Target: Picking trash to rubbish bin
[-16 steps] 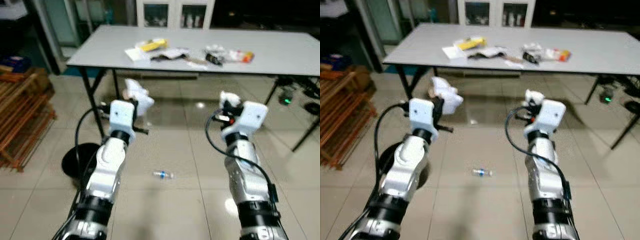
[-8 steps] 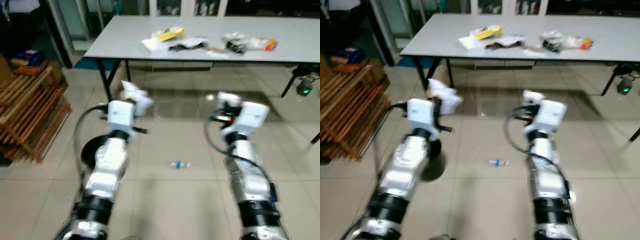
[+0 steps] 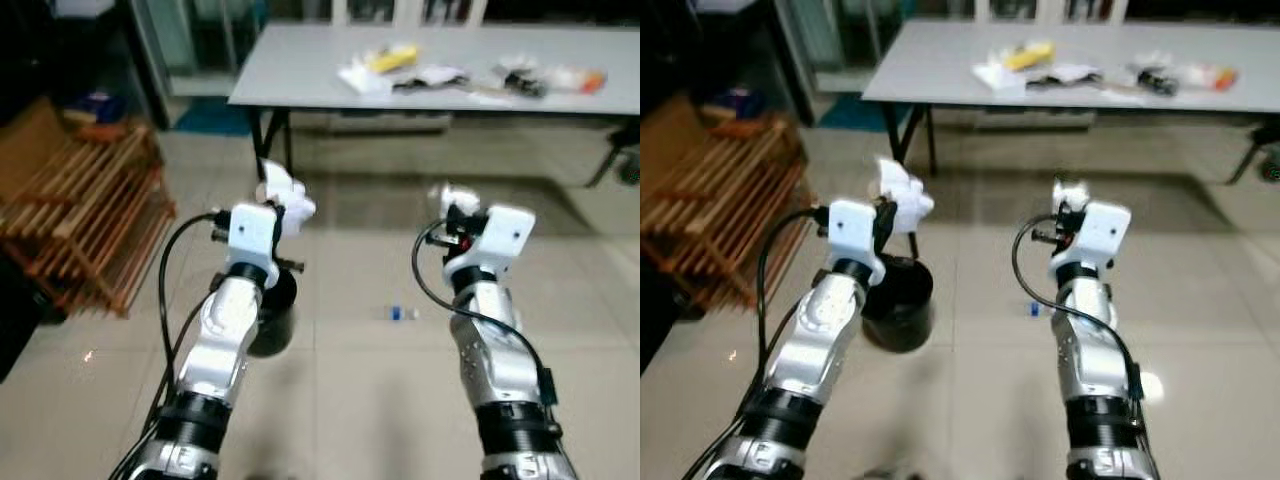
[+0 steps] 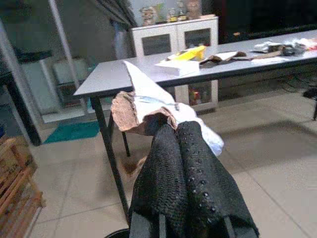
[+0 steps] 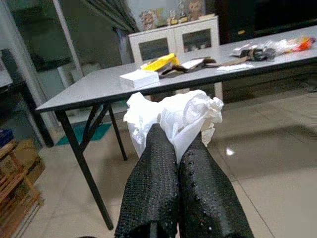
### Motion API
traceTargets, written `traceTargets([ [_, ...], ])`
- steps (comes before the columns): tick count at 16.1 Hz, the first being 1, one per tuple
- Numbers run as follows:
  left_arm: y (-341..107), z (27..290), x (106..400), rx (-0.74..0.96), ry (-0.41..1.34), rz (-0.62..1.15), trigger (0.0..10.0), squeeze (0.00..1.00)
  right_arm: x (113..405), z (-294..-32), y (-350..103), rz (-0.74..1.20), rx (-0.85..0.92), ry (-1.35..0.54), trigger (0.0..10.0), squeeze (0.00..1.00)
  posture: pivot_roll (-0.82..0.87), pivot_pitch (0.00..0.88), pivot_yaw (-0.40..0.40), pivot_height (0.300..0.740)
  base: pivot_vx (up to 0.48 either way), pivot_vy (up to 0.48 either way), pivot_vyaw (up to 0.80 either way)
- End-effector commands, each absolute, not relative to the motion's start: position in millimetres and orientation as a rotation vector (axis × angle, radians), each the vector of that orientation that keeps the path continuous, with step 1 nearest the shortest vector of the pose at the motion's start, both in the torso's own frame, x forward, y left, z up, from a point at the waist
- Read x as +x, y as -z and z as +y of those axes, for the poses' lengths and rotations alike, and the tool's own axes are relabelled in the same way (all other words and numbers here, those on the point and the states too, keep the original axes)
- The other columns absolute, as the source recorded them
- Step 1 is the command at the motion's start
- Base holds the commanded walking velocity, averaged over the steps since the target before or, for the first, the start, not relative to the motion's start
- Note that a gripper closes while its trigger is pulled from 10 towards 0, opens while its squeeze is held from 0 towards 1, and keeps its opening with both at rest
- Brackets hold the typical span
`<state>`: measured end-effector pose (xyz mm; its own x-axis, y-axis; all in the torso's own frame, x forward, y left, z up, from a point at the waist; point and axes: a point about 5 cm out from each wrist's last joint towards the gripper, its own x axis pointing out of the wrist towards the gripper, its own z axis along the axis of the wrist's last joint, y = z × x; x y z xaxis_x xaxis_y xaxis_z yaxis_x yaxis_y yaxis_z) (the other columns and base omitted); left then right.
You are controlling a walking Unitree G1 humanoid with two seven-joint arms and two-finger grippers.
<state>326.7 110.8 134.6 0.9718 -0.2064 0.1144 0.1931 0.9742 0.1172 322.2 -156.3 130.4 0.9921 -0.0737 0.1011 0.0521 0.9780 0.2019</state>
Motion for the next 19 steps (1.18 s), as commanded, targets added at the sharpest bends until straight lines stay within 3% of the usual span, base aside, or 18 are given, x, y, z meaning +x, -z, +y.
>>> traceTargets([
  [1,-138.6,117.2,328.9,0.121,0.188,-0.136,10.0,0.0,324.8,-150.5,-133.9,-0.11,0.203,0.05,10.0,0.0,0.01,0.0,0.015,0.74,0.0,0.48,0.0],
  [5,-139.8,117.4,330.0,0.129,0.192,-0.14,10.0,0.0,325.9,-148.8,-133.3,-0.102,0.2,0.047,10.0,0.0,0.02,0.007,0.016,0.74,0.0,0.48,0.0],
  [12,-138.8,114.0,329.7,0.14,0.195,-0.127,10.0,0.0,327.2,-148.4,-132.9,-0.094,0.2,0.049,10.0,0.0,0.02,0.022,0.012,0.74,0.0,0.0,0.0],
  [19,-139.6,117.1,332.2,0.13,0.183,-0.118,10.0,0.0,327.7,-138.4,-126.1,-0.045,0.182,-0.009,10.0,0.0,0.02,0.037,0.008,0.726,0.41,0.0,0.0],
])
